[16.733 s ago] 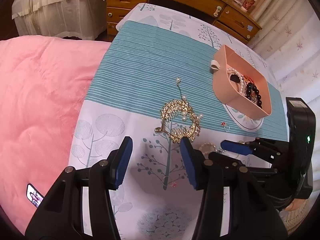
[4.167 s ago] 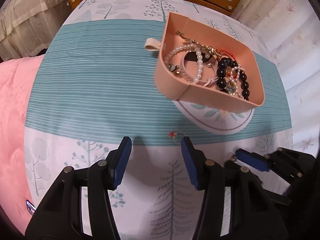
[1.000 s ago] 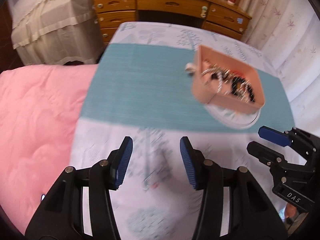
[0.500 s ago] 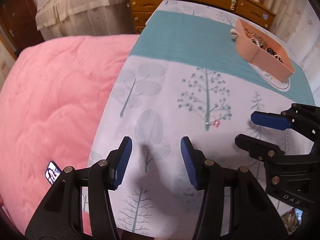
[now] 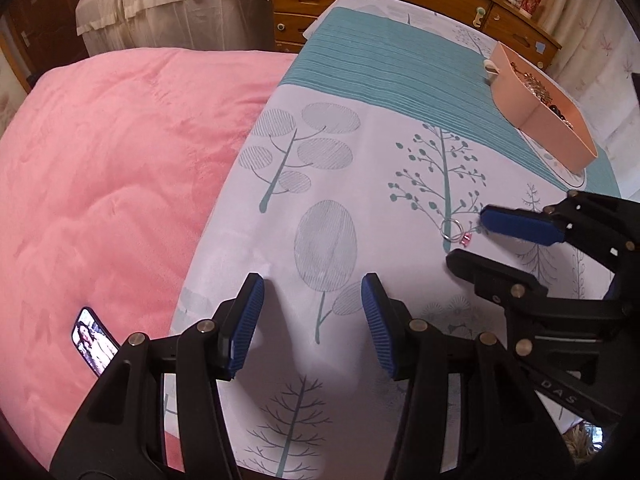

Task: Organize jewelry
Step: 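Grasp the red-stone ring with the right tool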

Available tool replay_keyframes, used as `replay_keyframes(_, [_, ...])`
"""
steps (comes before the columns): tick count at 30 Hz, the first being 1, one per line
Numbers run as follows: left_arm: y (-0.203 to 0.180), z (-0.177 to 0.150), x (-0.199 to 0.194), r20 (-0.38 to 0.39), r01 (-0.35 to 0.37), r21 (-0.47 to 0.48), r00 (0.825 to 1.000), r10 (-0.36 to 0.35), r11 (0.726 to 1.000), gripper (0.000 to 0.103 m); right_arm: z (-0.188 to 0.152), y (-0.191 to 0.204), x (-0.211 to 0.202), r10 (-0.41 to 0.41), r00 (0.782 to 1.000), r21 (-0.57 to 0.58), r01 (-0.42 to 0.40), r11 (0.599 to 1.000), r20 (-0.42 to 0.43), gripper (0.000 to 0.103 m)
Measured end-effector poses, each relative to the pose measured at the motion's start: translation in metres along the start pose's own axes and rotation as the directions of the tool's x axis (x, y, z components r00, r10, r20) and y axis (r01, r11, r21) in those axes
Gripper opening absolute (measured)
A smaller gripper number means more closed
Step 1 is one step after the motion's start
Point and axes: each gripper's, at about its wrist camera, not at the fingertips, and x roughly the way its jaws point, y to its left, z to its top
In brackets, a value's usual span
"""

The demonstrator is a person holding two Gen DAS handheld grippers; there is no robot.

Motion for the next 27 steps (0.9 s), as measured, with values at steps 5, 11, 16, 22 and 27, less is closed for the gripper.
replay_keyframes(5, [0.002,-0.002,-0.003,0.012,0.012,-0.001,1.0,-0.012,1.0,0.048,0.0,0.001,0.008,-0.002,1.0,-0.018,0.002,1.0,-0.013,0.025])
replay_keyframes(11, [0.003,-0.003,-0.005,0.013,0.024,-0.007,1.0,-0.024,1.0,0.048,-0.001,0.002,0.01,-0.014,1.0,-0.04,0.014,0.999,-0.008,0.023])
replay_keyframes(16, [0.005,-0.003,-0.004,0.018,0.034,-0.012,0.999,-0.034,0.999,0.048,-0.003,0.0,0.01,-0.031,0.999,-0.048,0.032,0.998,0.005,0.014])
replay_keyframes(22, [0.004,-0.002,-0.003,0.023,0.034,-0.01,0.999,-0.033,0.999,0.048,-0.006,-0.002,0.007,-0.032,0.999,-0.045,0.033,0.998,0.02,0.011])
replay_keyframes(27, [0.002,-0.002,-0.002,0.021,0.034,-0.008,0.999,-0.034,0.999,0.048,-0.008,-0.001,-0.001,-0.05,0.998,-0.045,0.052,0.998,0.04,0.011])
